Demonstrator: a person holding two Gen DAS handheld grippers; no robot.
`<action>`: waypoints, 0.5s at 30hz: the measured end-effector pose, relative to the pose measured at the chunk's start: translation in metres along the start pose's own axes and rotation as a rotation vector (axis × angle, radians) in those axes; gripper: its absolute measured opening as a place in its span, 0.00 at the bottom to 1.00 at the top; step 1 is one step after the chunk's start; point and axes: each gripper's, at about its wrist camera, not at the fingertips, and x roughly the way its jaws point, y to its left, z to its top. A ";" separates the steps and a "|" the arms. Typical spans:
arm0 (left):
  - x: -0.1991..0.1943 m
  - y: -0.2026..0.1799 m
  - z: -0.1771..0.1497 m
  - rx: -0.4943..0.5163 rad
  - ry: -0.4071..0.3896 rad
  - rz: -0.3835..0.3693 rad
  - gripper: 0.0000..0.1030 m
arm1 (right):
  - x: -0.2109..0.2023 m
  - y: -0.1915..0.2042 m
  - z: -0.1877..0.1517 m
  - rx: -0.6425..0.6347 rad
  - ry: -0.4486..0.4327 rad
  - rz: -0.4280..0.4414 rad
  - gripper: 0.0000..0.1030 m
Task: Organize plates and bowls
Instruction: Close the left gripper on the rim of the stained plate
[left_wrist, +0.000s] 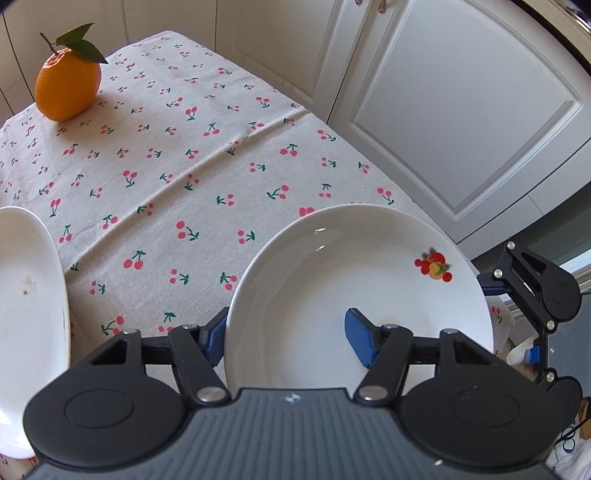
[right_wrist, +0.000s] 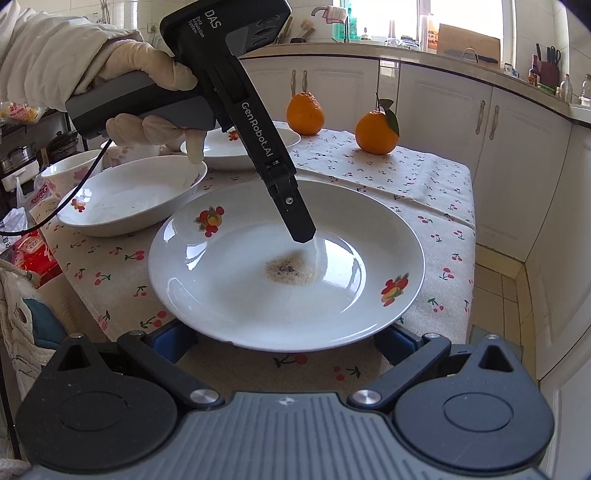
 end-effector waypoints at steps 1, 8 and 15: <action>0.000 0.000 0.000 0.004 0.000 0.002 0.62 | 0.000 0.000 0.000 0.000 0.001 0.000 1.00; 0.000 0.000 -0.001 0.006 -0.004 0.001 0.62 | -0.001 0.000 0.001 0.004 0.016 0.001 0.96; 0.000 0.000 -0.001 0.010 -0.004 -0.005 0.62 | -0.005 0.001 -0.002 0.005 0.013 0.002 0.93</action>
